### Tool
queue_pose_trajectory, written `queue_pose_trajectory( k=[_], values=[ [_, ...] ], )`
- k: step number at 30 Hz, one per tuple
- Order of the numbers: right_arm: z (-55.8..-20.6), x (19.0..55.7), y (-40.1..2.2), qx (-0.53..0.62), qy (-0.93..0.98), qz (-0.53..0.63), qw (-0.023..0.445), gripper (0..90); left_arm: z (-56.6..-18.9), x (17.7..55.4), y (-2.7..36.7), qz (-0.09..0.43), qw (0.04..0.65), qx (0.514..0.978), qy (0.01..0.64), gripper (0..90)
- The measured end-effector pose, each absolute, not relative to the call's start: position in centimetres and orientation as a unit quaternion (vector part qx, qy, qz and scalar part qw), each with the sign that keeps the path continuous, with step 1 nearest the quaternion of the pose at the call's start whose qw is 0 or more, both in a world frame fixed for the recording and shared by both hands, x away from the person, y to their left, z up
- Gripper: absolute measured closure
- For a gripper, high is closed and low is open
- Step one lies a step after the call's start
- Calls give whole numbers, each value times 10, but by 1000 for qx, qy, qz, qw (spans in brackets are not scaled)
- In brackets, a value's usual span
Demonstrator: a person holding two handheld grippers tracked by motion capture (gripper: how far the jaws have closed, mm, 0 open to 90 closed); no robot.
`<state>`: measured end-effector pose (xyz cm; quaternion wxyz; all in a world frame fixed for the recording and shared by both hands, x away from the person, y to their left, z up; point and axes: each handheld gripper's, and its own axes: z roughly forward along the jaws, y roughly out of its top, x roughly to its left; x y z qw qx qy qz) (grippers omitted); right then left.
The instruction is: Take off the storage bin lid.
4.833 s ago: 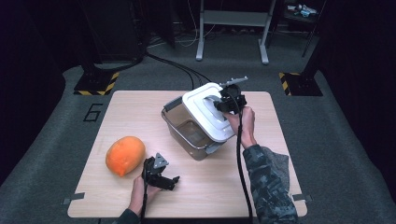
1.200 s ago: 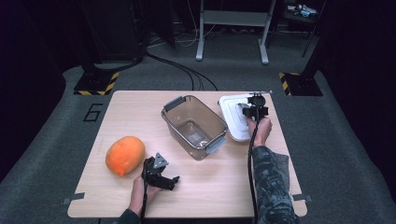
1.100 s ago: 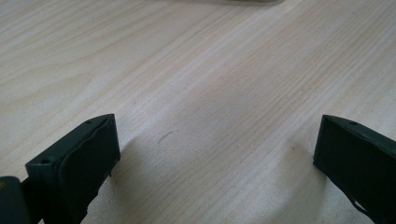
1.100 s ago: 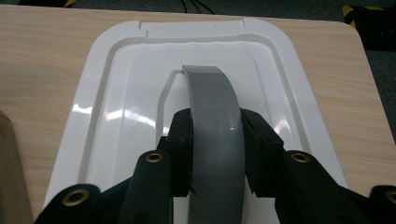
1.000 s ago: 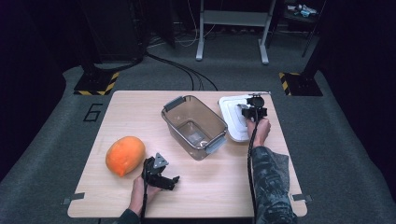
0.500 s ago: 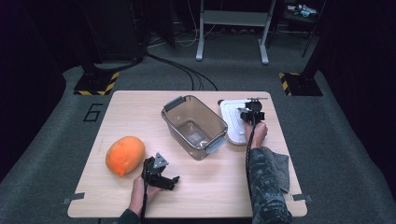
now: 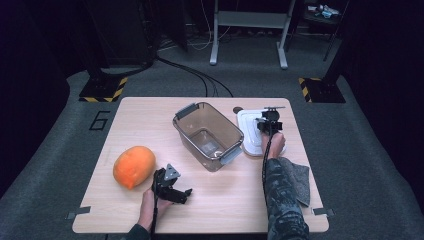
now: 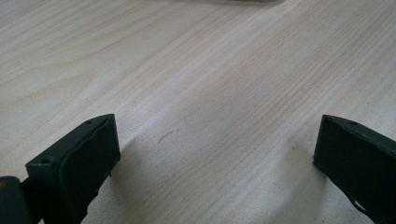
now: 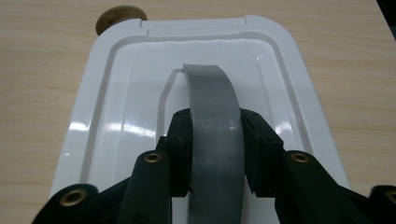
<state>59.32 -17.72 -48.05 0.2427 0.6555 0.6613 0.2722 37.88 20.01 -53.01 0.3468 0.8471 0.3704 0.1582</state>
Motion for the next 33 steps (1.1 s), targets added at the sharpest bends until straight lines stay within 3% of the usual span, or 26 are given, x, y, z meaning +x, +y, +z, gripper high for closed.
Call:
queue_pose_trajectory(
  k=[3, 14, 23, 33],
  values=[
    [-484, 594, -179, 654, 663, 271, 241, 658, -530, 379, 200, 158, 347, 847, 371, 1],
    [-469, 582, -186, 643, 679, 285, 209, 291, -530, 379, 200, 160, 347, 846, 371, 1],
    [-458, 547, -192, 605, 703, 318, 196, 160, -530, 379, 200, 160, 347, 847, 369, 0],
    [-454, 505, -184, 560, 729, 341, 196, 134, -531, 378, 199, 162, 353, 843, 372, 0]
  ],
)
